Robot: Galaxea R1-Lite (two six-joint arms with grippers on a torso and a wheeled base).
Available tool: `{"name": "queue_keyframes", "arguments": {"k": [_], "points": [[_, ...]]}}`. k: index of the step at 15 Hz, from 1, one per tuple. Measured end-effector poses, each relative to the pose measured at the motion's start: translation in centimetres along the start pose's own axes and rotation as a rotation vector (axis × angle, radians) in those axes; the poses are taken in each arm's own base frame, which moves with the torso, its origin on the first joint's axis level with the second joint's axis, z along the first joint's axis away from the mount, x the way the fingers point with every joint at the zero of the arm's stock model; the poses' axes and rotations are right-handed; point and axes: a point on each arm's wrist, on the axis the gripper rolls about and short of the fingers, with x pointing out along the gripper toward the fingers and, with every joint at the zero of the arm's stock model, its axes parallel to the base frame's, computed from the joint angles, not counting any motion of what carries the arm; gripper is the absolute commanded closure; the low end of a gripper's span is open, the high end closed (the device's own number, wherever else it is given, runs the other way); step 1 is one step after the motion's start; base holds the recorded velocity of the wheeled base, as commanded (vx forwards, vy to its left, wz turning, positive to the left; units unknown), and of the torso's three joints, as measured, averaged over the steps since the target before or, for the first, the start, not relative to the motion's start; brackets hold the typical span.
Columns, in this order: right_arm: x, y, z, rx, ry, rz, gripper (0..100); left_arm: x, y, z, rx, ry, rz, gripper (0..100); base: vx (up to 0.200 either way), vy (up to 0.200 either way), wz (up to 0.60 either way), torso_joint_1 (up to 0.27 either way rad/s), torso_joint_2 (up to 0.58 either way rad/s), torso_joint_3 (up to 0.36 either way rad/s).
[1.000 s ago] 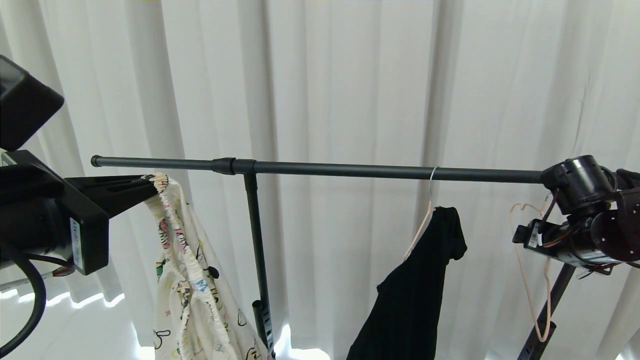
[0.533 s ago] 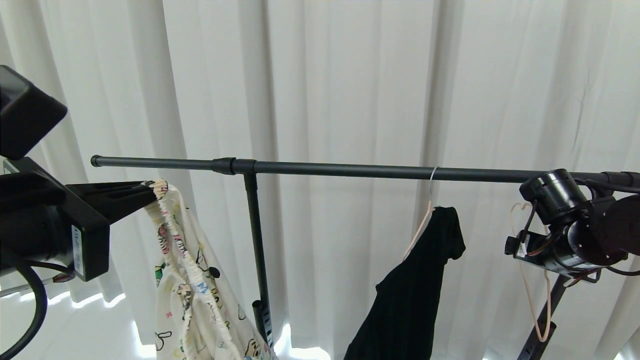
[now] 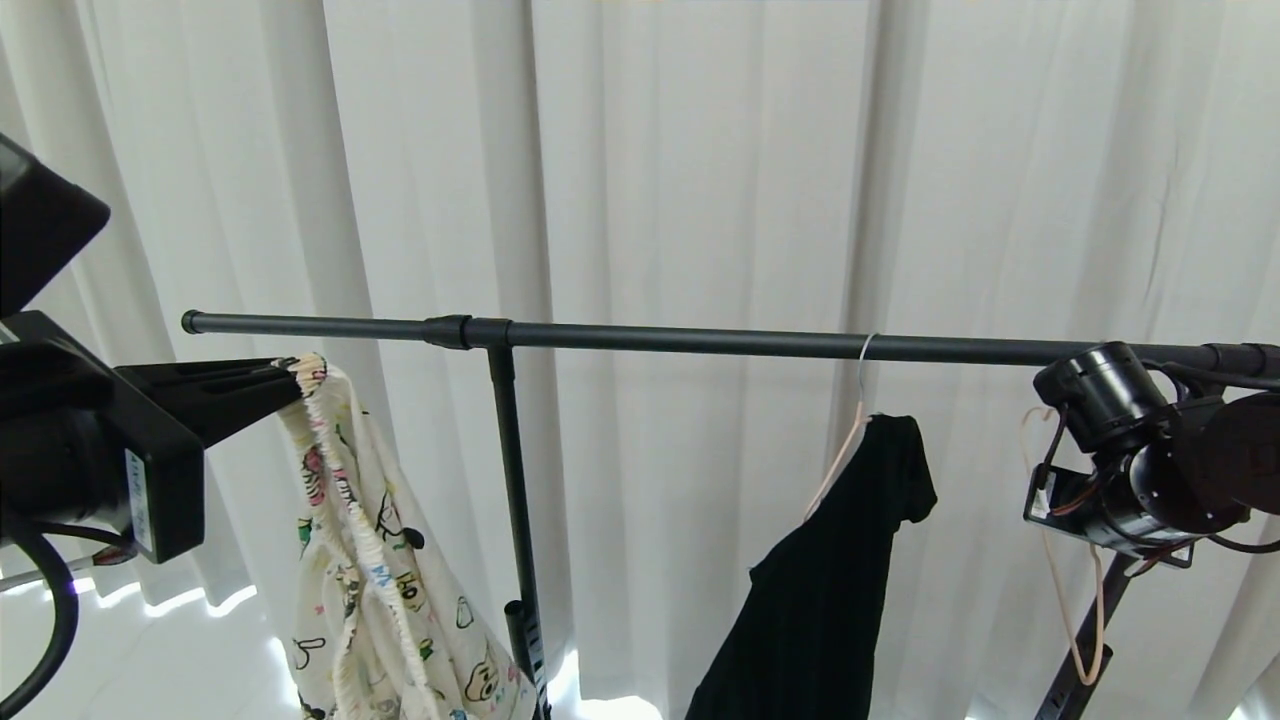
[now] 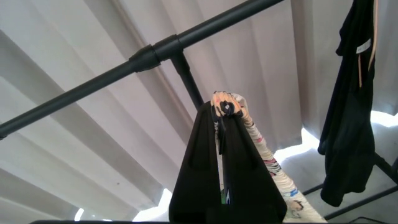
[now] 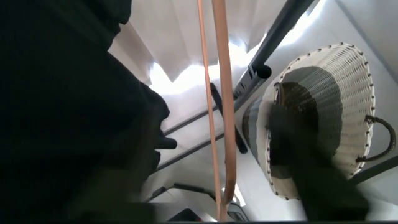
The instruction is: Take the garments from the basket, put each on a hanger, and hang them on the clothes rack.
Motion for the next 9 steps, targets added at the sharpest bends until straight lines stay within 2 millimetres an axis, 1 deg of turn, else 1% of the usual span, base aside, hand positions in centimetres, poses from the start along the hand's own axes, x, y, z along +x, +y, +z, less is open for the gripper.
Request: {"name": "queue_keyframes", "arguments": {"k": [4,6,9], "points": [[-0.1,-0.1,0.1,-0.005,-0.018,-0.015,100,0.0,0.0,0.1,0.000,-0.006,0.002,100,0.000,0.000,0.00,0.000,0.00,0.000],[-0.3,-0.1,0.1,-0.004,-0.023,-0.013,100,0.0,0.1,0.4,-0.002,-0.035,0.012,100,0.000,0.000,0.00,0.000,0.00,0.000],[-1.1,-0.2,0.2,-0.032,-0.038,0.008,100,0.1,0.1,0.3,-0.002,-0.036,0.013,100,0.000,0.000,0.00,0.000,0.00,0.000]]}}
